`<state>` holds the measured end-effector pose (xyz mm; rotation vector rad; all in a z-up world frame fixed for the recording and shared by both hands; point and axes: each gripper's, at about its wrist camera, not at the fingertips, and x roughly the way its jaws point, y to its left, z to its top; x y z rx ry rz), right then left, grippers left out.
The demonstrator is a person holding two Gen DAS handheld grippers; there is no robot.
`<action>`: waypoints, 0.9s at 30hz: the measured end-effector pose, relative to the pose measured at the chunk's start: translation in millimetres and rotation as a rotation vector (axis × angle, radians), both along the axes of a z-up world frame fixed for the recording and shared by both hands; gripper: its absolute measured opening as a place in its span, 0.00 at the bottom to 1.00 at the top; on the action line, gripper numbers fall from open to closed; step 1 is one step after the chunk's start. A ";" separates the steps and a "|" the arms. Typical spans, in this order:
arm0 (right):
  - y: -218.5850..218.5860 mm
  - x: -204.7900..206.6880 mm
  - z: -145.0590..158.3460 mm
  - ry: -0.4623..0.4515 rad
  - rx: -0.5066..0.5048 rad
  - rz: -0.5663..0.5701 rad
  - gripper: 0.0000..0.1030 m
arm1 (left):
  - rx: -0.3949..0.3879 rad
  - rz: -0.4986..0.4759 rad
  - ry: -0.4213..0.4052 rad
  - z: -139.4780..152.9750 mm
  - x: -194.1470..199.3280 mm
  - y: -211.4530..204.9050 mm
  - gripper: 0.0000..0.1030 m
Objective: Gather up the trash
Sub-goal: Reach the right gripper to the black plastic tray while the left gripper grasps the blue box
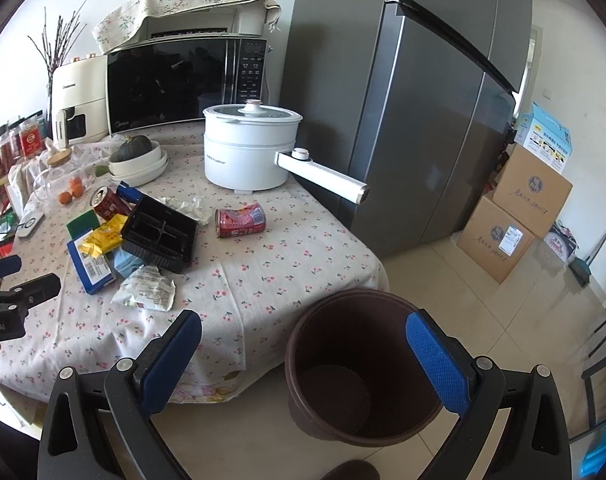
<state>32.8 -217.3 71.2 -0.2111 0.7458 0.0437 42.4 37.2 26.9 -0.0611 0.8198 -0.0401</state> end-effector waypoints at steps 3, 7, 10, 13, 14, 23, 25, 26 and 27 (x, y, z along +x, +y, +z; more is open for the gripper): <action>13.9 22.8 1.9 0.081 0.015 0.069 1.00 | -0.020 -0.006 0.107 -3.3 22.4 17.1 1.00; 33.5 50.7 -5.3 0.159 0.041 0.129 1.00 | -0.037 0.018 0.169 -12.8 44.9 36.4 1.00; 42.3 68.9 -20.6 0.175 0.052 0.139 1.00 | -0.094 0.069 0.200 -34.3 56.3 53.2 1.00; 44.0 87.5 -51.7 0.283 0.067 0.110 1.00 | -0.140 0.084 0.284 -57.9 70.6 60.7 0.95; 44.8 92.6 -59.8 0.326 0.073 0.123 1.00 | -0.148 0.079 0.283 -59.5 74.7 60.7 0.93; 52.0 122.3 -74.4 0.315 -0.001 0.116 1.00 | -0.272 0.145 0.220 -59.4 104.3 85.1 0.93; 54.6 128.7 -77.2 0.320 -0.002 0.110 1.00 | -0.266 0.181 0.255 -69.5 106.1 87.9 0.93; 56.6 131.1 -78.3 0.318 -0.007 0.109 1.00 | -0.264 0.193 0.271 -75.2 107.6 88.4 0.93; 58.7 132.9 -79.1 0.314 -0.012 0.109 1.00 | -0.255 0.204 0.287 -80.2 108.1 88.1 0.93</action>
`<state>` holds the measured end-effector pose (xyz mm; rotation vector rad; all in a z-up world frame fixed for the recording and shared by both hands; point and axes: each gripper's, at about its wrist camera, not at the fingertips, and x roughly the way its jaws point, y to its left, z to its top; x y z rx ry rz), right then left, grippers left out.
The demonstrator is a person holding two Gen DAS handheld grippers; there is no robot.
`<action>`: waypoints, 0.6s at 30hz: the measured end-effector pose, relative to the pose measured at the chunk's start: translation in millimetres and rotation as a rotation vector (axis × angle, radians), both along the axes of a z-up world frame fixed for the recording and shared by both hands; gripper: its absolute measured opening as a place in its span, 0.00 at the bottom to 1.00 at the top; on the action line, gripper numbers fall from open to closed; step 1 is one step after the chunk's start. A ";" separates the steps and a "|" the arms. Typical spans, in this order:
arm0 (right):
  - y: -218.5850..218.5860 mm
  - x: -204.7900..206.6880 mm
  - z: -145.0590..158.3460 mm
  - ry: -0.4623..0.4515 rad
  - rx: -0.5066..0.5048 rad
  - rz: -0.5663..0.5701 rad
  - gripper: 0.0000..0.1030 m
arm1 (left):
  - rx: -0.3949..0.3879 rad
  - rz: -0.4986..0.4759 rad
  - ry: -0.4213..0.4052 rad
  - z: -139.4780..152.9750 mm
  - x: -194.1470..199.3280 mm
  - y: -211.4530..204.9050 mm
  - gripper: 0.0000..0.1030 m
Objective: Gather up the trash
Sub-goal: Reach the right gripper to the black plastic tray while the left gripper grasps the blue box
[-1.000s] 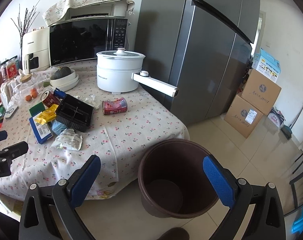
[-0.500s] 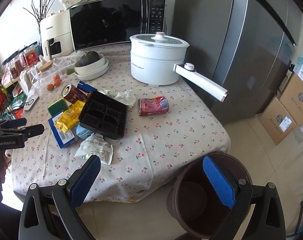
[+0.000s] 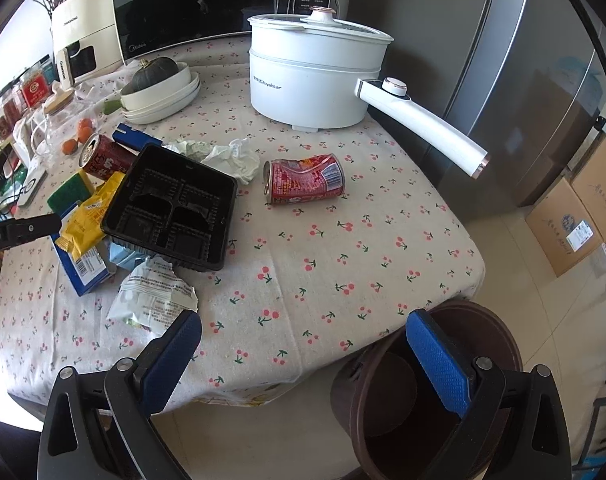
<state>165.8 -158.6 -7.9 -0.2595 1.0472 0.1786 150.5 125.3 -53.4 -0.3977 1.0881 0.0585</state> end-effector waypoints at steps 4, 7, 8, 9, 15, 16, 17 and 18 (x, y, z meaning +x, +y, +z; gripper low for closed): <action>8.4 4.6 -4.0 -0.004 -0.016 0.009 1.00 | 0.007 0.022 0.041 -11.3 -2.7 -3.6 0.93; 11.1 5.2 -7.3 0.007 -0.012 0.012 1.00 | 0.000 0.009 0.079 -18.8 -7.1 -13.6 0.93; 10.9 5.3 -8.1 0.011 -0.009 0.012 1.00 | -0.013 0.008 0.090 -20.2 -8.2 -15.5 0.93; 10.3 5.5 -8.7 0.014 -0.007 0.010 1.00 | -0.029 0.010 0.096 -19.9 -10.8 -15.9 0.93; -0.1 6.4 -11.9 0.031 0.006 -0.018 1.00 | -0.009 0.022 0.113 -20.2 -23.2 -13.8 0.93; -1.7 6.6 -12.7 0.033 0.004 -0.022 1.00 | -0.004 0.022 0.116 -23.3 -22.8 -14.8 0.93; -3.0 6.9 -13.7 0.035 0.001 -0.025 1.00 | 0.002 0.021 0.116 -25.7 -22.0 -17.6 0.93; -4.0 7.2 -14.6 0.038 0.000 -0.028 1.00 | 0.006 0.020 0.111 -26.5 -21.7 -21.5 0.93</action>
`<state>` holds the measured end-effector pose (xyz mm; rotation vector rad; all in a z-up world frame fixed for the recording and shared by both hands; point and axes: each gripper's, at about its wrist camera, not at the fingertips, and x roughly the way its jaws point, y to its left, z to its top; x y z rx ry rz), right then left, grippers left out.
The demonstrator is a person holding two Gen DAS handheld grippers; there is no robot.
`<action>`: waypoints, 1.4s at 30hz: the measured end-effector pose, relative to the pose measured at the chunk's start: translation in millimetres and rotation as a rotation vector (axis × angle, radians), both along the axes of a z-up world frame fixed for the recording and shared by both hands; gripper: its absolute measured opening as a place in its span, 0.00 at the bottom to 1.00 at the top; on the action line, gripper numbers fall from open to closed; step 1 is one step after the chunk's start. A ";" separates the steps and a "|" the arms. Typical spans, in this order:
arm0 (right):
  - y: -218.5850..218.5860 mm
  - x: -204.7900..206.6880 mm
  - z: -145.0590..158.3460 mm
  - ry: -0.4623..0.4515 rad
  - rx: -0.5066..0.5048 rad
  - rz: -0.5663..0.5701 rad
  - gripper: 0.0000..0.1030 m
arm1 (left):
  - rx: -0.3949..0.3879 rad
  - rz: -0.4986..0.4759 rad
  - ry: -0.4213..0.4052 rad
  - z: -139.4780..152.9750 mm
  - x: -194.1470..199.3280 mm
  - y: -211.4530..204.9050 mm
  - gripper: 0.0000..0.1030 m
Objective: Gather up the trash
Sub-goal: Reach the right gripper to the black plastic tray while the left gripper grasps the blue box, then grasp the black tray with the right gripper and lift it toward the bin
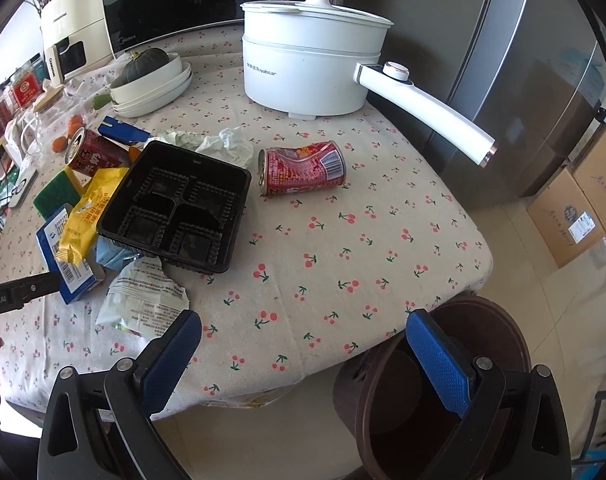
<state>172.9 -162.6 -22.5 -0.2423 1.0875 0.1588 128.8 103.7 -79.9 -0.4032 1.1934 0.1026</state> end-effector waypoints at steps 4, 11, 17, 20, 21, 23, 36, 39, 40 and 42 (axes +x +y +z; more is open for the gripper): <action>0.1 -0.7 -2.5 0.004 -0.004 -0.004 1.00 | 0.035 0.007 -0.068 1.4 8.7 -18.3 0.93; 2.0 2.9 -4.7 -0.001 0.010 -0.021 1.00 | 0.075 0.042 -0.081 -9.6 27.9 -22.8 0.93; 7.5 23.3 -8.0 0.005 0.089 -0.068 1.00 | 0.046 -0.045 -0.040 -14.0 30.4 -22.5 0.70; 13.0 36.9 -14.4 0.029 0.158 -0.103 1.00 | 0.018 -0.066 -0.030 -15.9 24.7 -9.4 0.68; 15.5 41.0 -17.6 0.039 0.179 -0.112 1.00 | 0.016 -0.067 -0.029 -15.2 22.2 -3.5 0.68; 23.1 48.6 -24.9 0.060 0.217 -0.122 1.00 | 0.008 -0.071 -0.027 -13.8 16.7 8.8 0.67; 57.6 71.5 -69.5 0.087 0.149 -0.158 0.64 | -0.016 -0.062 -0.082 12.0 -19.7 55.9 0.67; 57.9 68.8 -64.9 0.074 0.144 -0.158 0.62 | -0.023 -0.071 -0.093 16.3 -23.1 55.8 0.68; 58.0 67.2 -60.9 0.066 0.139 -0.152 0.61 | -0.027 -0.074 -0.097 17.6 -24.8 56.1 0.67; 55.8 62.1 -50.4 0.040 0.133 -0.138 0.61 | -0.033 -0.082 -0.106 21.5 -27.0 54.5 0.68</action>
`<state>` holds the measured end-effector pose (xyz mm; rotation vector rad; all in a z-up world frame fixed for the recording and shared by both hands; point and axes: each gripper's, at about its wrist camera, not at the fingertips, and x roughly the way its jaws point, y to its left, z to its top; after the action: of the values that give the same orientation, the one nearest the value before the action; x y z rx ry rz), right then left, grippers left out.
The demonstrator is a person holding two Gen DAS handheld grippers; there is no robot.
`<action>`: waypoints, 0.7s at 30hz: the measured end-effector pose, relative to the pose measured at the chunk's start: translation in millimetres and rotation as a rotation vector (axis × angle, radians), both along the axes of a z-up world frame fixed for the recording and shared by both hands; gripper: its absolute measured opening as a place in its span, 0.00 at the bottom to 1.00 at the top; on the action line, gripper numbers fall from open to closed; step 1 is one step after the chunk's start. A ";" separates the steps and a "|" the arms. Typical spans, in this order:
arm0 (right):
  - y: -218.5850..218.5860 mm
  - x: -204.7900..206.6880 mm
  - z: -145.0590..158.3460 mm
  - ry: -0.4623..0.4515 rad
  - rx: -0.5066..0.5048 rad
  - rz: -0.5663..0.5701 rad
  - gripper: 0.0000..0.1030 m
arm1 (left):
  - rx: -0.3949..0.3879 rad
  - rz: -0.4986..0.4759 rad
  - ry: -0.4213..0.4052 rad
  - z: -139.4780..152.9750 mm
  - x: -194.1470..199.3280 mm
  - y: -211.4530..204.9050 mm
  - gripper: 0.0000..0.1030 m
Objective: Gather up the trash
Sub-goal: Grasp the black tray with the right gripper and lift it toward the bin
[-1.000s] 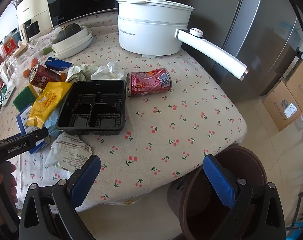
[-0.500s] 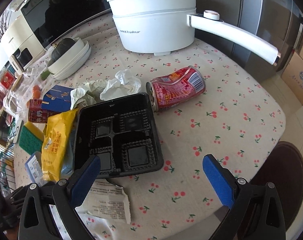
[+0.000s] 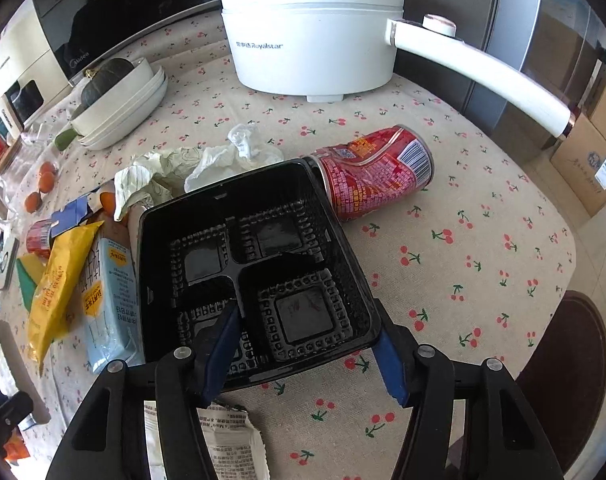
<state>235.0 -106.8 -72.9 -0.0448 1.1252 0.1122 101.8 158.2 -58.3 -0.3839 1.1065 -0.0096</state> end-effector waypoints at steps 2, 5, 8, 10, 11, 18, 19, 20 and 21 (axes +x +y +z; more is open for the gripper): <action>-4.2 -4.6 12.2 -0.024 0.008 0.006 0.61 | -0.010 -0.008 -0.011 4.5 -1.1 -2.4 0.68; -14.1 -13.5 32.2 -0.052 0.047 0.006 0.61 | -0.023 -0.025 -0.034 12.5 -2.5 -8.6 0.68; -27.9 -26.8 52.5 -0.075 0.098 0.001 0.61 | -0.026 -0.052 -0.059 21.4 -2.8 -19.3 0.68; -38.4 -35.7 65.1 -0.092 0.116 0.001 0.61 | -0.024 -0.078 -0.073 26.8 -3.0 -29.1 0.68; -44.1 -40.6 70.0 -0.101 0.117 0.001 0.61 | -0.023 -0.093 -0.080 29.3 -3.5 -35.3 0.68; -98.2 -71.7 87.0 -0.127 0.098 -0.038 0.61 | -0.032 -0.208 -0.105 41.5 -5.4 -85.3 0.68; -107.5 -75.8 87.6 -0.127 0.097 -0.050 0.61 | -0.043 -0.222 -0.104 41.7 -5.1 -92.6 0.68; -118.5 -81.5 88.1 -0.127 0.094 -0.063 0.61 | -0.057 -0.237 -0.101 41.8 -5.2 -100.6 0.68; -129.2 -86.4 87.9 -0.127 0.090 -0.076 0.61 | -0.072 -0.253 -0.099 41.8 -5.0 -109.5 0.68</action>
<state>148.6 -235.9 15.0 0.0700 0.9931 0.0905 96.8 48.7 -16.6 -0.3021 1.0530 -0.2896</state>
